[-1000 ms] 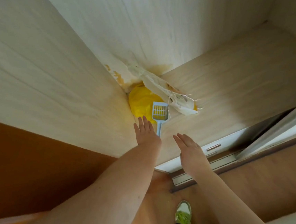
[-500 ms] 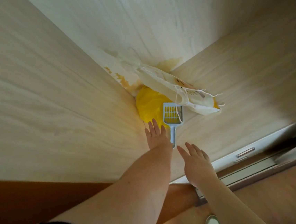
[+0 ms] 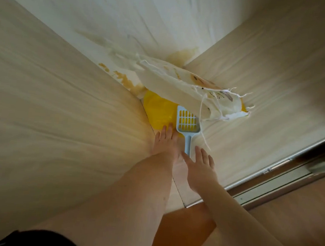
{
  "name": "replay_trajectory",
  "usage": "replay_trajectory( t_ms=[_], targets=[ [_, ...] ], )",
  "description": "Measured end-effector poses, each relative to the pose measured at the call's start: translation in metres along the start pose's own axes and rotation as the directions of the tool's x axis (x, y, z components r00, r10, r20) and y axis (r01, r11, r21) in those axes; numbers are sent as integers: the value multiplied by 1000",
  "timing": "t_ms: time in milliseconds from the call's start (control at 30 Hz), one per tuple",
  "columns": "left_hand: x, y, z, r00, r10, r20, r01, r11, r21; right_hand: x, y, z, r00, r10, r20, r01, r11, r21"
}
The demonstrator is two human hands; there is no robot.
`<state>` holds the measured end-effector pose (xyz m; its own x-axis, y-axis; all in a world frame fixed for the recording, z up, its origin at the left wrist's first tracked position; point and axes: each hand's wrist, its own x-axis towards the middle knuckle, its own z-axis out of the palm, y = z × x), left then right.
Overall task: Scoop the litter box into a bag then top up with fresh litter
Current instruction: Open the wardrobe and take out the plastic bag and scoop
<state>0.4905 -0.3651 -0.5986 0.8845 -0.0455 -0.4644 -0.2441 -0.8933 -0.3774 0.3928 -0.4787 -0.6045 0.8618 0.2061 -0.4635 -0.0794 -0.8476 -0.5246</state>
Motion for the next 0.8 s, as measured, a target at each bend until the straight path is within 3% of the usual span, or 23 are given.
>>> replay_trajectory(
  t_ms=[200, 433, 700, 800],
  targets=[
    [6, 0, 16, 998, 24, -66, -29, 997, -70, 9, -6, 3, 1000, 15, -26, -17, 998, -56],
    [1, 8, 17, 993, -48, -112, 28, 985, -170, -12, 12, 4, 962, 131, -239, -120, 991, 59],
    [-32, 38, 14, 1000, -20, -24, 16, 990, -137, -57, 53, 2, 966, 216, -144, -148, 914, 377],
    [-56, 57, 8, 999, 43, 29, -42, 999, -7, -82, 60, 0, 983, 183, 0, -170, 912, 374]
  ],
)
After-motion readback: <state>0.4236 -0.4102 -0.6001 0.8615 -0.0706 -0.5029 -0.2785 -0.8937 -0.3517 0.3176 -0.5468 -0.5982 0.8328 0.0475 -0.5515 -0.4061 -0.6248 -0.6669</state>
